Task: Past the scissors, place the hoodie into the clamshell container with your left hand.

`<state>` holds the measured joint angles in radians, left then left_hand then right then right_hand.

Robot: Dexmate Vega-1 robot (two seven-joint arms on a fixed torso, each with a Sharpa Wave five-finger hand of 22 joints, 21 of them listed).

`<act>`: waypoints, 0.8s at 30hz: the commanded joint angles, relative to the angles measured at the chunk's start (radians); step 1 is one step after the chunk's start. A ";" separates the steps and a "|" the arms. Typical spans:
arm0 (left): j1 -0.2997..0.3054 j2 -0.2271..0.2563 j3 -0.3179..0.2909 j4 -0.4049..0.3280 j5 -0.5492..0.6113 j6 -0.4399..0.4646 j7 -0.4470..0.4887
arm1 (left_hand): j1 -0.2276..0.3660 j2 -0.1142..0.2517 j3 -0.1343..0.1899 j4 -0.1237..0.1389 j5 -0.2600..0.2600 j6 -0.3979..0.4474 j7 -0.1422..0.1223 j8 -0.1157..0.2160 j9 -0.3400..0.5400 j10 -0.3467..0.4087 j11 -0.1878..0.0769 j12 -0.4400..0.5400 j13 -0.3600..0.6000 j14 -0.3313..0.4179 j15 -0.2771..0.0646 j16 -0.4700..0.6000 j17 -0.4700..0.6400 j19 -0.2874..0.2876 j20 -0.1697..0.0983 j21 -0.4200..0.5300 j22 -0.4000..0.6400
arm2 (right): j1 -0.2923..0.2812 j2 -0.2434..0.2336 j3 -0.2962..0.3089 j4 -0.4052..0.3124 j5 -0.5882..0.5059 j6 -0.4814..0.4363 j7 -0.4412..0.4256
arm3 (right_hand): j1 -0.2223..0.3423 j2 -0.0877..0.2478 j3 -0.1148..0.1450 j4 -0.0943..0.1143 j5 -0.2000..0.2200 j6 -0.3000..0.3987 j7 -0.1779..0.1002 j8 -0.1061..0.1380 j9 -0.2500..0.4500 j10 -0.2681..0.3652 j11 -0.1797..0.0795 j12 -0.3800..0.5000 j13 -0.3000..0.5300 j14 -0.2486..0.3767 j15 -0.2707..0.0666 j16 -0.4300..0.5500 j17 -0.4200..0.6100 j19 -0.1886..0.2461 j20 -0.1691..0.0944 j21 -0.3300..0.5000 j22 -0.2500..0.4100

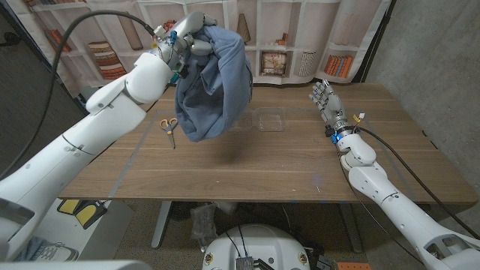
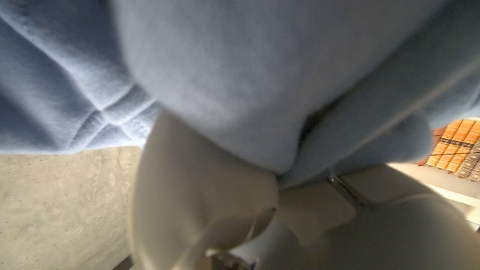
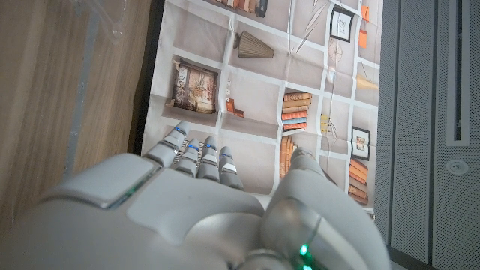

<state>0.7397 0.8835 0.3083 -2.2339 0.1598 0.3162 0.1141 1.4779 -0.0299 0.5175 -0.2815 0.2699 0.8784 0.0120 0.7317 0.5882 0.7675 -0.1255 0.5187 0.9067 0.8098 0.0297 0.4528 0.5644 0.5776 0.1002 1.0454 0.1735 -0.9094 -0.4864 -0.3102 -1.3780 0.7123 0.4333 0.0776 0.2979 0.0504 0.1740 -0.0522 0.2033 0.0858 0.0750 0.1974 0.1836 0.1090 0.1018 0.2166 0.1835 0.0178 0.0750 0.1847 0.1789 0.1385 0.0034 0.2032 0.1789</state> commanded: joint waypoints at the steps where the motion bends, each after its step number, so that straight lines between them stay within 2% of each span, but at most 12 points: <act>1: -0.120 -0.063 0.093 0.121 0.015 -0.044 -0.005 | 0.002 0.017 0.129 0.129 -0.005 0.011 -0.002 -0.003 0.001 0.014 -0.008 0.002 -0.002 0.140 -0.189 -0.003 0.342 0.154 -0.288 0.053 0.005 | 0.003 0.013 0.000 0.015 0.000 0.015 -0.008 | 0.002 0.009 0.001 -0.008 -0.002 0.008 0.004 -0.003 0.004 0.003 0.002 -0.001 0.005 0.006 0.003 0.000 0.003 0.004 -0.004 -0.002 0.005; 6: -0.135 -0.081 0.107 0.150 0.025 -0.077 0.005 | -0.001 0.017 0.128 0.131 -0.012 0.010 -0.009 -0.002 0.001 0.015 -0.019 0.002 -0.002 0.142 -0.193 -0.011 0.339 0.144 -0.282 0.050 0.003 | 0.003 0.008 -0.002 0.010 -0.009 0.012 -0.015 | 0.002 0.010 0.001 -0.009 -0.002 0.008 0.004 -0.003 0.004 0.003 0.000 -0.002 0.005 0.006 0.002 0.000 0.003 0.004 -0.004 -0.002 0.005; 24: -0.246 -0.172 0.198 0.305 0.066 -0.156 -0.013 | -0.007 0.019 0.124 0.135 -0.029 0.019 -0.015 -0.004 -0.013 0.026 -0.026 0.000 -0.012 0.153 -0.200 -0.025 0.341 0.130 -0.281 0.052 0.004 | -0.003 0.003 0.002 -0.005 -0.013 0.005 -0.034 | 0.002 0.011 0.001 -0.011 -0.003 0.008 0.003 -0.003 0.004 0.004 0.001 -0.001 0.005 0.007 0.003 0.001 0.003 0.004 -0.004 -0.002 0.005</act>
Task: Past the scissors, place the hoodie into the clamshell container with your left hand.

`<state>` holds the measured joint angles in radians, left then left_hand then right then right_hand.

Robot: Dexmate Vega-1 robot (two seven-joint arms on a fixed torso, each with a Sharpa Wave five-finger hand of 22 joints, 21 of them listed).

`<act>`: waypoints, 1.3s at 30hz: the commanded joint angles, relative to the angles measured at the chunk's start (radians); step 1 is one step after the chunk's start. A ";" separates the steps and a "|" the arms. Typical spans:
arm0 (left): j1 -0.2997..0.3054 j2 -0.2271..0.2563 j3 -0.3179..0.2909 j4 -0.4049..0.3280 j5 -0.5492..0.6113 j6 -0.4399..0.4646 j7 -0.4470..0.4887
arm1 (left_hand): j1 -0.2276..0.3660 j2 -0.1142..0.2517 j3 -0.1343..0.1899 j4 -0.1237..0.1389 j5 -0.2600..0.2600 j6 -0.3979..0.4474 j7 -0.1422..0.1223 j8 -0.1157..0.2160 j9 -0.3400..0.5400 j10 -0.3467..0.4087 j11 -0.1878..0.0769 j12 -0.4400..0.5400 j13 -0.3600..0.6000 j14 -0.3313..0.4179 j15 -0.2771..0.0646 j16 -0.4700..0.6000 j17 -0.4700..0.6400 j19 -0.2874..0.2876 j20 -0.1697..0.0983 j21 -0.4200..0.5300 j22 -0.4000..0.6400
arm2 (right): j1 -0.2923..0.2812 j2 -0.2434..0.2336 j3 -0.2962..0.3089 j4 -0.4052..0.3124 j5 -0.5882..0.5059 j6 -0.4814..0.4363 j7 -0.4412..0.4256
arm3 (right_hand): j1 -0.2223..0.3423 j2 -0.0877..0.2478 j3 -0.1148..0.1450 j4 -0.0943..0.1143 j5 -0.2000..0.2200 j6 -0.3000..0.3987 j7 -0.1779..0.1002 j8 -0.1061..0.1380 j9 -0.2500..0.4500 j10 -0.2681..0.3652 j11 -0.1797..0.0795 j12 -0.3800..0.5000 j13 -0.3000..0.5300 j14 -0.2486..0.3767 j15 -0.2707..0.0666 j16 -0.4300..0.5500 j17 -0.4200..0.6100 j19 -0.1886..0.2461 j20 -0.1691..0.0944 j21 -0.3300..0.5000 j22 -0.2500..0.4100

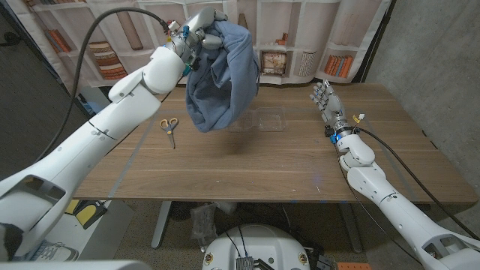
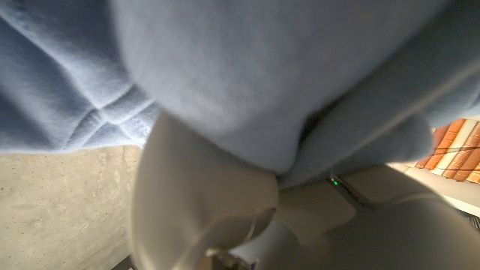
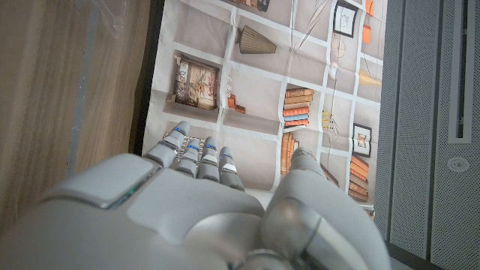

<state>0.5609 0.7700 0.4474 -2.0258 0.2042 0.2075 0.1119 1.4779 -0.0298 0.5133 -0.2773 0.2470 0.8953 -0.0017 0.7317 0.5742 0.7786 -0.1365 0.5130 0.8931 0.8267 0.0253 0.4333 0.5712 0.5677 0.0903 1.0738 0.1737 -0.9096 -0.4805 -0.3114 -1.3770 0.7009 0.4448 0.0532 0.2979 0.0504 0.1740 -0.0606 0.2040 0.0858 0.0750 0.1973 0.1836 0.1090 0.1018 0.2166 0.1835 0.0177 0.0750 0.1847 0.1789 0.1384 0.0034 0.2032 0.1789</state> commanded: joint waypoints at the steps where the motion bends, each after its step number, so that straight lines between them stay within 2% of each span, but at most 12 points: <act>1: -0.070 -0.063 0.063 0.103 0.023 -0.050 -0.011 | -0.007 0.019 0.128 0.131 -0.007 0.004 -0.002 -0.003 0.001 0.015 -0.014 0.006 0.001 0.136 -0.197 -0.006 0.335 0.139 -0.272 0.023 0.004 | -0.003 -0.003 0.003 -0.004 -0.002 -0.006 -0.008 | 0.002 0.011 0.001 -0.002 -0.003 0.008 0.004 -0.003 0.004 0.004 0.001 -0.001 0.005 0.007 0.004 0.000 0.003 0.004 -0.004 -0.002 0.005; 19: -0.119 -0.113 0.115 0.194 0.042 -0.080 -0.036 | -0.007 0.020 0.127 0.130 -0.016 0.012 -0.001 -0.002 -0.009 0.015 -0.015 0.003 -0.002 0.142 -0.198 -0.019 0.338 0.132 -0.273 0.027 0.004 | -0.006 -0.009 0.008 -0.011 0.002 -0.013 -0.013 | 0.001 0.011 0.000 -0.003 -0.004 0.008 0.003 -0.003 0.004 0.004 0.002 -0.002 0.005 0.007 0.003 0.001 0.004 0.004 -0.004 -0.002 0.005; 28: -0.139 -0.140 0.139 0.262 0.043 -0.114 -0.034 | -0.007 0.020 0.126 0.129 -0.018 0.016 -0.004 -0.002 -0.013 0.019 -0.015 0.003 -0.005 0.145 -0.197 -0.023 0.340 0.130 -0.274 0.029 0.005 | -0.005 -0.008 0.006 -0.012 -0.001 -0.008 -0.010 | 0.001 0.012 0.000 -0.004 -0.004 0.008 0.003 -0.003 0.004 0.005 0.002 -0.001 0.005 0.006 0.002 0.000 0.004 0.004 -0.005 -0.002 0.005; 39: -0.148 -0.153 0.157 0.311 0.045 -0.136 -0.036 | -0.008 0.020 0.125 0.129 -0.020 0.019 -0.005 0.000 -0.016 0.019 -0.018 0.002 -0.005 0.147 -0.200 -0.031 0.341 0.127 -0.273 0.031 0.005 | -0.011 -0.006 0.006 -0.012 -0.003 -0.008 -0.018 | 0.001 0.012 0.000 -0.005 -0.004 0.008 0.004 -0.003 0.004 0.004 0.002 -0.002 0.005 0.006 0.003 0.000 0.004 0.004 -0.004 -0.002 0.005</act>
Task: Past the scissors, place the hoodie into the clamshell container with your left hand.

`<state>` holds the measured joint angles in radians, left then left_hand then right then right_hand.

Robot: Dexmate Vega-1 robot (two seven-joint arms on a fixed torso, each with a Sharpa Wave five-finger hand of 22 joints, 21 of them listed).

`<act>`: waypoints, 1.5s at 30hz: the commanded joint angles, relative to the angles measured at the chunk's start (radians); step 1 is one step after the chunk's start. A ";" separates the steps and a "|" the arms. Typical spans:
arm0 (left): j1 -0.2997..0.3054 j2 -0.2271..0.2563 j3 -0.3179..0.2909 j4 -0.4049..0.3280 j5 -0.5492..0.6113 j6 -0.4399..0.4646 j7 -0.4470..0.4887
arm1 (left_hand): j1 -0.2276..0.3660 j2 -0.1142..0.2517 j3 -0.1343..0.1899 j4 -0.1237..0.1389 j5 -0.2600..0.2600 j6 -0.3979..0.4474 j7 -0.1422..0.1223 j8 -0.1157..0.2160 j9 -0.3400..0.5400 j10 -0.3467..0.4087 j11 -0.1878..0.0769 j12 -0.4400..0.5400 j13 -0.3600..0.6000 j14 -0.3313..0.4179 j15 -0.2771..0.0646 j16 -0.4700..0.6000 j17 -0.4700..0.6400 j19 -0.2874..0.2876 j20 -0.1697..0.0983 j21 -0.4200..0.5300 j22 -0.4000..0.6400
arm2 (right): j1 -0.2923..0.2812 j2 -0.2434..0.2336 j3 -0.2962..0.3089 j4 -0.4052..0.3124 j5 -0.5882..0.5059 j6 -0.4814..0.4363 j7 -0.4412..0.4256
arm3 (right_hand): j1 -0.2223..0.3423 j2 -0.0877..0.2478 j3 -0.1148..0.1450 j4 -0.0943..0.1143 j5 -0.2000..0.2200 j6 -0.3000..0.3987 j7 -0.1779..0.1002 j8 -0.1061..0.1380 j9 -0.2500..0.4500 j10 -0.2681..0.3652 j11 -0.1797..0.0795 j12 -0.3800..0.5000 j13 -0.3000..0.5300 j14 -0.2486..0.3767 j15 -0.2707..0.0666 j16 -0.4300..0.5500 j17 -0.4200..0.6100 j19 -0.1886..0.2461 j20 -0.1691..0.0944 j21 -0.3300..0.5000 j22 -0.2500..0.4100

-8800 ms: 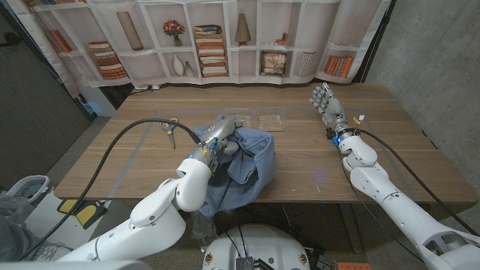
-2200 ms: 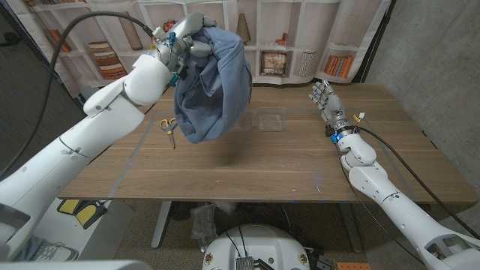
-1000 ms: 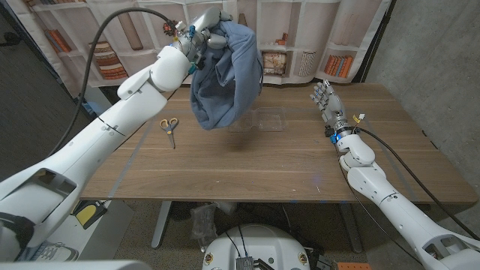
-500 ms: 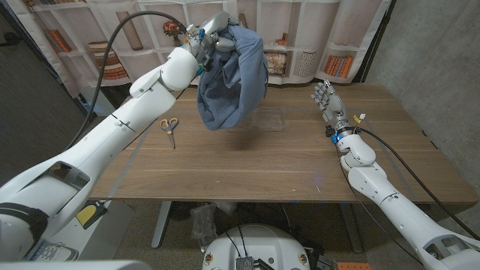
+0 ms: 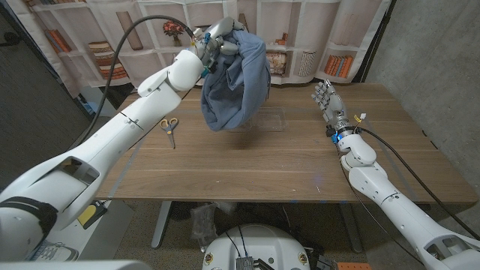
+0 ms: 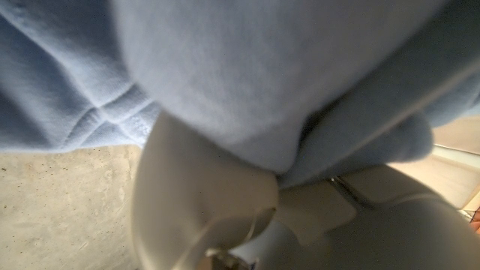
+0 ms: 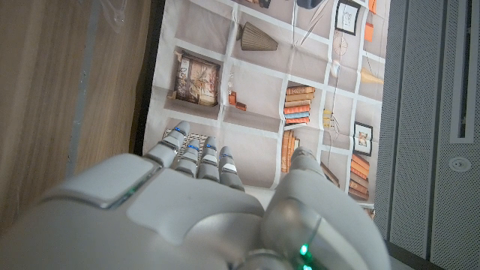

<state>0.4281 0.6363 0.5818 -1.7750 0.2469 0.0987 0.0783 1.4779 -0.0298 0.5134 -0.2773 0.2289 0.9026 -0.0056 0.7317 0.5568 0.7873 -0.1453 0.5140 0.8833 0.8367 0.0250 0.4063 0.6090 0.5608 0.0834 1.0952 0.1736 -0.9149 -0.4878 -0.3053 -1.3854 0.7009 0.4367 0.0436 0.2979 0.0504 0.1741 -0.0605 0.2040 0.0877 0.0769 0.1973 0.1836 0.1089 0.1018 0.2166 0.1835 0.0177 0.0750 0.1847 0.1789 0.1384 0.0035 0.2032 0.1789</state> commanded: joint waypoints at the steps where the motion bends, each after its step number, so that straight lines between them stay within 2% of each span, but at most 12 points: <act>1: -0.015 -0.019 0.024 0.063 0.004 -0.029 0.000 | -0.008 0.020 0.125 0.129 -0.002 0.010 0.002 -0.001 0.002 0.012 -0.009 0.001 0.003 0.138 -0.200 -0.004 0.304 0.133 -0.267 0.010 0.004 | -0.007 0.001 0.001 -0.005 -0.002 0.000 -0.010 | 0.001 0.012 0.000 -0.005 -0.004 0.006 0.002 -0.003 0.004 0.004 0.001 -0.002 0.005 0.006 0.004 0.000 0.004 0.004 -0.004 -0.002 0.005; 32: -0.021 -0.064 0.061 0.159 0.011 -0.075 0.029 | -0.011 0.020 0.124 0.129 -0.004 0.021 0.002 0.002 -0.010 0.015 -0.011 -0.002 -0.003 0.148 -0.200 -0.020 0.314 0.125 -0.268 0.018 0.005 | -0.039 -0.011 0.014 -0.023 0.006 0.012 -0.009 | 0.000 0.013 -0.001 -0.008 -0.005 0.007 0.001 -0.003 0.004 0.005 0.000 -0.001 0.005 0.007 0.002 0.000 0.004 0.004 -0.004 -0.002 0.005; 45: -0.032 -0.098 0.084 0.228 0.000 -0.103 0.037 | -0.011 0.020 0.124 0.128 -0.005 0.020 0.001 0.004 -0.010 0.018 -0.010 -0.004 -0.007 0.149 -0.202 -0.029 0.319 0.118 -0.267 0.019 0.004 | -0.044 0.000 0.015 -0.012 0.017 0.028 0.006 | -0.001 0.013 -0.002 -0.009 -0.005 0.006 0.001 -0.003 0.004 0.005 0.002 -0.002 0.005 0.007 0.002 0.001 0.004 0.004 -0.004 -0.002 0.005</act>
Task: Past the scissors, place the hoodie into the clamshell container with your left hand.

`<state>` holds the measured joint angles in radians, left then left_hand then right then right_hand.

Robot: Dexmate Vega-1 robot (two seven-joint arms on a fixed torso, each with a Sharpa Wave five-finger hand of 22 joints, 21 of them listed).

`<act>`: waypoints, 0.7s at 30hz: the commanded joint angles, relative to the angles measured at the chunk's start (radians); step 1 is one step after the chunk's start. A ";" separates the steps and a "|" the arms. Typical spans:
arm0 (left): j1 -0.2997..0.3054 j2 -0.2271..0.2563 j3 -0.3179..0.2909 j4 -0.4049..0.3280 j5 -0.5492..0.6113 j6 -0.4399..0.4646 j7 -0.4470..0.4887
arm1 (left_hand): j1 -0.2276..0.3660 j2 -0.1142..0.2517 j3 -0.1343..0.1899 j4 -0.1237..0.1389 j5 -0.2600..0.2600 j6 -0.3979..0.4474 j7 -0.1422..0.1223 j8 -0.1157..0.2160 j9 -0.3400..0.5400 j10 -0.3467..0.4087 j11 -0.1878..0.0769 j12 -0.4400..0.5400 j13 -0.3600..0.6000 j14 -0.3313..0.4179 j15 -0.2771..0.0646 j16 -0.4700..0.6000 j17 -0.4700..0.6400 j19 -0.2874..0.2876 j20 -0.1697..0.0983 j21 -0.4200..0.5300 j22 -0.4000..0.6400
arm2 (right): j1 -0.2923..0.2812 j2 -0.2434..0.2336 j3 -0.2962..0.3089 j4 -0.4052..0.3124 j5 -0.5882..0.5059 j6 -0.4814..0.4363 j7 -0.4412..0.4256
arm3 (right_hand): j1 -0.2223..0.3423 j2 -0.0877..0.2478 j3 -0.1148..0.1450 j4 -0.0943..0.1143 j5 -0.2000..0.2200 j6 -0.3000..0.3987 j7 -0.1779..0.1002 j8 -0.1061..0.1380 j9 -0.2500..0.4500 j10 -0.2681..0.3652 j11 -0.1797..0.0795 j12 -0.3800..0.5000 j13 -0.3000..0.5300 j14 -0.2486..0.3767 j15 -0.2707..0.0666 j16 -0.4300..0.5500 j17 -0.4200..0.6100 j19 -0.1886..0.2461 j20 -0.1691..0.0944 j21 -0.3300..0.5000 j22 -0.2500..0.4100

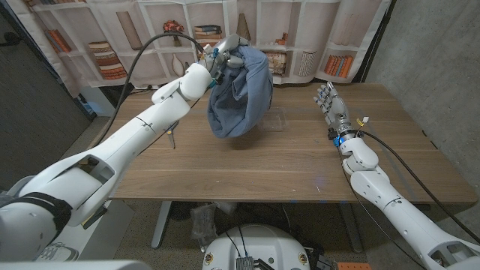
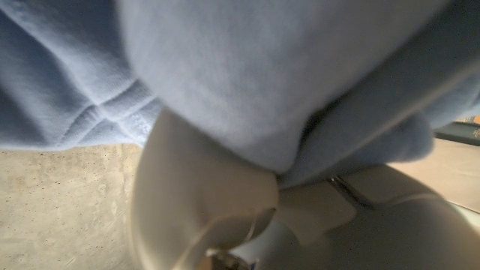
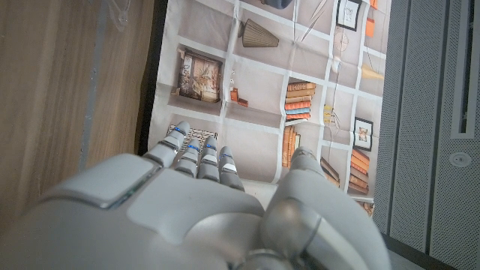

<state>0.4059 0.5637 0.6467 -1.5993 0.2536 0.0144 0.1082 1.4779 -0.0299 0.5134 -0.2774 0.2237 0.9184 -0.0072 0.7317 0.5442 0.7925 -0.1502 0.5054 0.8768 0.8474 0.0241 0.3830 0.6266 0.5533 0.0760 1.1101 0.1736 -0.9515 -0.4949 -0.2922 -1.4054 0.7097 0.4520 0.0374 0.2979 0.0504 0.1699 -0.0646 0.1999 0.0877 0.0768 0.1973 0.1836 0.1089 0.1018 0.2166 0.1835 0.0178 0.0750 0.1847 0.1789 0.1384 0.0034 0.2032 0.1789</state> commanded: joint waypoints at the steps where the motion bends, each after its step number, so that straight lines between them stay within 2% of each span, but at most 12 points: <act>1: -0.011 -0.027 0.021 0.057 -0.006 -0.019 0.008 | -0.012 0.020 0.123 0.129 0.000 0.004 0.001 0.004 0.002 0.012 -0.005 0.005 0.001 0.138 -0.201 -0.006 0.302 0.125 -0.258 0.005 0.005 | -0.008 0.009 0.003 0.009 0.011 0.015 0.013 | -0.001 0.013 0.003 -0.005 -0.001 0.007 0.001 -0.003 0.004 0.004 0.002 -0.002 0.005 0.007 0.003 0.001 0.004 0.004 -0.004 -0.002 0.005; 11: -0.026 -0.046 0.038 0.118 -0.022 -0.038 0.002 | -0.012 0.020 0.123 0.129 0.001 0.009 -0.002 0.003 -0.006 0.016 -0.007 0.003 -0.003 0.139 -0.201 -0.011 0.307 0.119 -0.257 0.006 0.004 | -0.008 0.014 0.001 0.013 0.011 0.015 0.011 | -0.001 0.013 0.002 -0.006 -0.001 0.007 0.001 -0.003 0.004 0.005 0.002 -0.002 0.005 0.007 0.003 0.001 0.004 0.004 -0.004 -0.002 0.005; 21: -0.017 -0.036 0.041 0.117 -0.027 -0.019 -0.004 | -0.014 0.019 0.122 0.129 0.002 0.012 -0.005 0.004 -0.009 0.018 -0.015 0.003 -0.004 0.140 -0.203 -0.017 0.311 0.110 -0.252 0.008 0.005 | -0.013 0.018 0.001 0.010 0.012 0.019 0.009 | -0.001 0.013 0.002 -0.006 -0.001 0.008 0.001 -0.003 0.004 0.004 0.001 -0.002 0.005 0.005 0.003 0.000 0.004 0.004 -0.004 -0.002 0.005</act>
<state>0.3855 0.5249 0.6802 -1.4988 0.2351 -0.0141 0.1135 1.4736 -0.0341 0.5134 -0.2774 0.2228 0.9220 -0.0110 0.7317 0.5330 0.7962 -0.1539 0.5023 0.8712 0.8524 0.0186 0.3675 0.6405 0.5481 0.0708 1.1100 0.1737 -0.9601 -0.4823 -0.2908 -1.3951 0.7203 0.4655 0.0471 0.2927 0.0556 0.1699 -0.0645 0.2000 0.0876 0.0768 0.1973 0.1836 0.1089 0.1018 0.2166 0.1835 0.0178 0.0750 0.1847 0.1789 0.1384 0.0034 0.2032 0.1789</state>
